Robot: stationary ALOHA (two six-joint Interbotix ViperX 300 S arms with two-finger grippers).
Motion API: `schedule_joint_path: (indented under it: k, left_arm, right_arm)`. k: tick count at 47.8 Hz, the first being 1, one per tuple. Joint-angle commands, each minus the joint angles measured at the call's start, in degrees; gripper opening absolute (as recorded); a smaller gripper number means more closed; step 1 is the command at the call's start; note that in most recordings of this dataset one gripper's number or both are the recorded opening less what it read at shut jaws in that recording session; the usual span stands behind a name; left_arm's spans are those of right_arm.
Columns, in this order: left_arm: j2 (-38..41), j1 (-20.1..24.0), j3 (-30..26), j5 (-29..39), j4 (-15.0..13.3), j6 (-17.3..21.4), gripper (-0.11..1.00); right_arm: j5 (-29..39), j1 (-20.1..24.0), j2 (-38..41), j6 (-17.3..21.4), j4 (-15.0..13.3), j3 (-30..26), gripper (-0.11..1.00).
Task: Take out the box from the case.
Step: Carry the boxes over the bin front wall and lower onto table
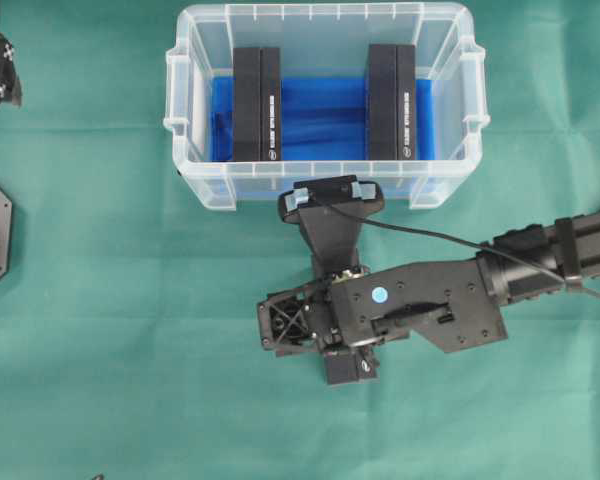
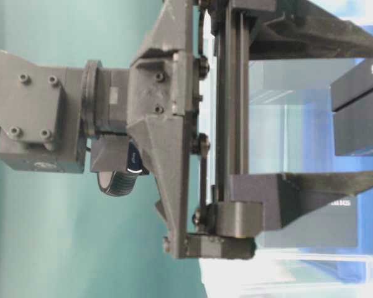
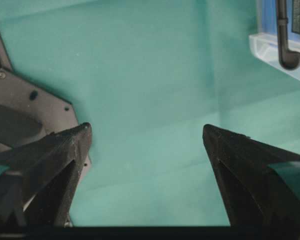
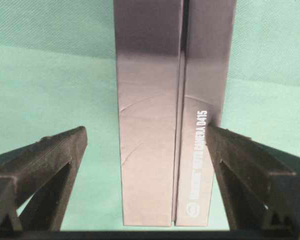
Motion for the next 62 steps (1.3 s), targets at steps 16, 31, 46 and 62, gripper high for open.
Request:
schedule_joint_path:
  k: [16, 31, 46, 62]
  left_arm:
    - [0.0, 0.18, -0.79, -0.09, 0.18, 0.18, 0.99]
    - [0.0, 0.18, -0.79, 0.09, 0.18, 0.09, 0.99]
    - [0.0, 0.18, -0.79, 0.18, 0.09, 0.09, 0.99]
    - [0.0, 0.18, -0.79, 0.18, 0.09, 0.18, 0.99]
  right_arm:
    - [0.7, 0.09, -3.87, 0.09, 0.26, -2.72, 0.94]
    - [8.09, 0.0, -7.38, 0.09, -0.09, -6.5, 0.94]
    - [18.02, 0.0, -7.91, -0.44, -1.32, -14.85, 0.94]
    - [21.09, 0.0, -7.82, -0.44, -2.02, -18.19, 0.93]
